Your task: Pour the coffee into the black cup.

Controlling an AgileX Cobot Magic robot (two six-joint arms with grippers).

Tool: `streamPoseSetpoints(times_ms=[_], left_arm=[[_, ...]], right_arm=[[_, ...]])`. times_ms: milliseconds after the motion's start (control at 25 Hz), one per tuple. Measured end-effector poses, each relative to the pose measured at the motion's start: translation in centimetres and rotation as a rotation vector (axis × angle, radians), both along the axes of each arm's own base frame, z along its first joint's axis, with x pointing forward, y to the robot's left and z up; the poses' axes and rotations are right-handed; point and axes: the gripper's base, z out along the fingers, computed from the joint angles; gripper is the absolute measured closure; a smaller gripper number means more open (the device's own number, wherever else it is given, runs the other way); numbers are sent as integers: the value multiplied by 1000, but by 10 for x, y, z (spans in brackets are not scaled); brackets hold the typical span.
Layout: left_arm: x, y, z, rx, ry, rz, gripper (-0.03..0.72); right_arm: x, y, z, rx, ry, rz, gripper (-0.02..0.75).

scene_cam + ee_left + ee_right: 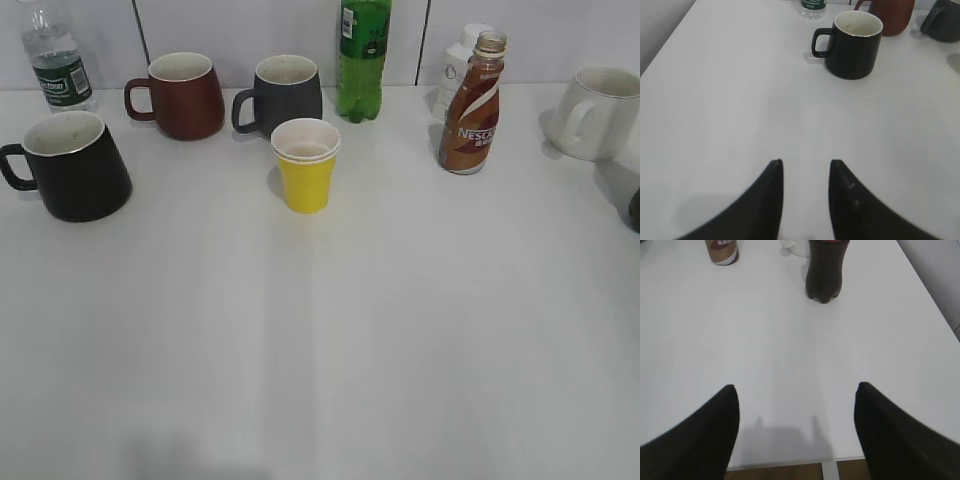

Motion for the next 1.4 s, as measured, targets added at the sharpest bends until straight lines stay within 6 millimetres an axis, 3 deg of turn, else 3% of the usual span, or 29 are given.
streamPoseSetpoints(times_ms=[840, 1040, 1200, 1400], left_arm=[[0, 0, 0, 0, -1, 0, 450], [-1, 0, 19, 6, -117, -3, 442], [19, 0, 41, 28, -144, -2, 385], [61, -3, 53, 38, -157, -22, 258]], right_arm=[[0, 0, 0, 0, 0, 0, 177], [0, 0, 0, 0, 0, 0, 177], [0, 0, 0, 0, 0, 0, 177], [0, 0, 0, 0, 0, 0, 177]])
